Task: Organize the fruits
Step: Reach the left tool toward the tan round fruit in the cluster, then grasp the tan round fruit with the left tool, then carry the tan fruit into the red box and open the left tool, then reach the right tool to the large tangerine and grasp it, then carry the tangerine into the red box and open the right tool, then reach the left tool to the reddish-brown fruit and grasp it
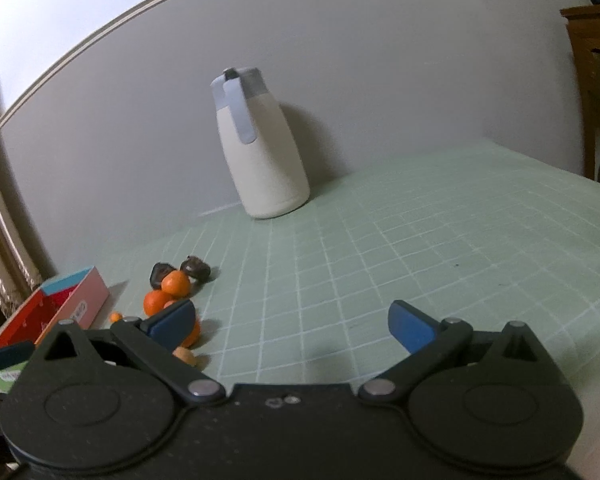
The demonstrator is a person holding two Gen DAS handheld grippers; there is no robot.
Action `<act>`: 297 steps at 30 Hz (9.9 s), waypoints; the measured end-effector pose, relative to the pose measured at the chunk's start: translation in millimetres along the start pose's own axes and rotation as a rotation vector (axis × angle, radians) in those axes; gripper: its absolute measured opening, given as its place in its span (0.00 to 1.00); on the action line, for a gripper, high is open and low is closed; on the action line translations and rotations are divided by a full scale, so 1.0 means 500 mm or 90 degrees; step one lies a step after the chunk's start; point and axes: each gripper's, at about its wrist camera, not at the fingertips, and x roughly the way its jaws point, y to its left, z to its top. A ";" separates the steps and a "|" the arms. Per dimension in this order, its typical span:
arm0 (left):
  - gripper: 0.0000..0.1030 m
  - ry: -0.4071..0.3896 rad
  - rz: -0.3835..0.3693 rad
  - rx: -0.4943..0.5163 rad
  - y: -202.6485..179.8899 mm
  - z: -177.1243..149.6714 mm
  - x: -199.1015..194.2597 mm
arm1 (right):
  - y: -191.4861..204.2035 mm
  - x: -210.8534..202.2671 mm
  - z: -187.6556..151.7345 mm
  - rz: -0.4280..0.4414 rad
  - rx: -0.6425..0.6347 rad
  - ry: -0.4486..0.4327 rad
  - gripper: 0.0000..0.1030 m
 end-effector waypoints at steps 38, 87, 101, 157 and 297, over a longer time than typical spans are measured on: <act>0.25 0.072 -0.041 -0.114 -0.080 -0.005 0.123 | -0.059 -0.002 0.010 0.024 0.046 -0.012 1.00; 0.32 0.177 0.257 -0.287 0.509 -0.091 0.161 | 0.241 0.176 -0.051 0.124 -0.134 0.094 1.00; 1.00 0.094 0.243 -0.221 0.414 -0.043 0.099 | 0.220 0.162 -0.042 0.124 -0.129 0.090 1.00; 1.00 0.100 0.301 -0.319 0.471 -0.150 -0.044 | 0.207 0.258 -0.042 0.045 -0.078 0.139 0.41; 0.31 0.075 -0.041 -0.029 -0.035 0.031 0.204 | -0.066 0.075 0.062 -0.177 -0.002 -0.104 1.00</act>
